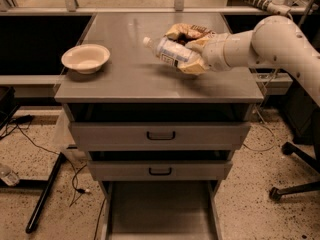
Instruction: Pick blue plastic bottle from bottom drawer and place on counter
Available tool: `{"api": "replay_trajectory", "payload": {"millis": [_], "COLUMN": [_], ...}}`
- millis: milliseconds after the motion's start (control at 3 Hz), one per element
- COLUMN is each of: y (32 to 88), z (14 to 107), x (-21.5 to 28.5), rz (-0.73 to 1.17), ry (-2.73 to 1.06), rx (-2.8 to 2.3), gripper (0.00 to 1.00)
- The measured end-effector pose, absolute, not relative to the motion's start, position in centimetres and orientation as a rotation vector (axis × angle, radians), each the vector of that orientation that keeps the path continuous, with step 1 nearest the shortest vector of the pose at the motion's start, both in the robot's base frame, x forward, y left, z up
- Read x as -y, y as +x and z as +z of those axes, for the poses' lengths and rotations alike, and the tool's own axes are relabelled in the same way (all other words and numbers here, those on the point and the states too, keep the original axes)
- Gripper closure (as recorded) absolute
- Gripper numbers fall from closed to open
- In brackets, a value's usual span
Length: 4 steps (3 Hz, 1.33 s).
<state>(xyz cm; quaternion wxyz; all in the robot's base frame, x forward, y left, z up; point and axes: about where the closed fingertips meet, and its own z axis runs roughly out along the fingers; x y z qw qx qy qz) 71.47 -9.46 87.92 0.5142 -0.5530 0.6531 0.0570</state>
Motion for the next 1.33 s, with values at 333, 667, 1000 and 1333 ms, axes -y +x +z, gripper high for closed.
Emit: {"api": "replay_trajectory", "payload": {"millis": [333,667,1000,1333], "y": [72.07,72.08,72.08,72.08], "z": [87.27,87.24,87.24,87.24], "x": [9.99,10.01,10.0,10.0], "rz": [0.132,0.133,0.133,0.133], "ry": [-1.32,-1.319,-1.32,-1.32], "rx": [-1.605,-1.607,-1.607,-1.607], "gripper": [1.0,0.81,0.58,0.35]}}
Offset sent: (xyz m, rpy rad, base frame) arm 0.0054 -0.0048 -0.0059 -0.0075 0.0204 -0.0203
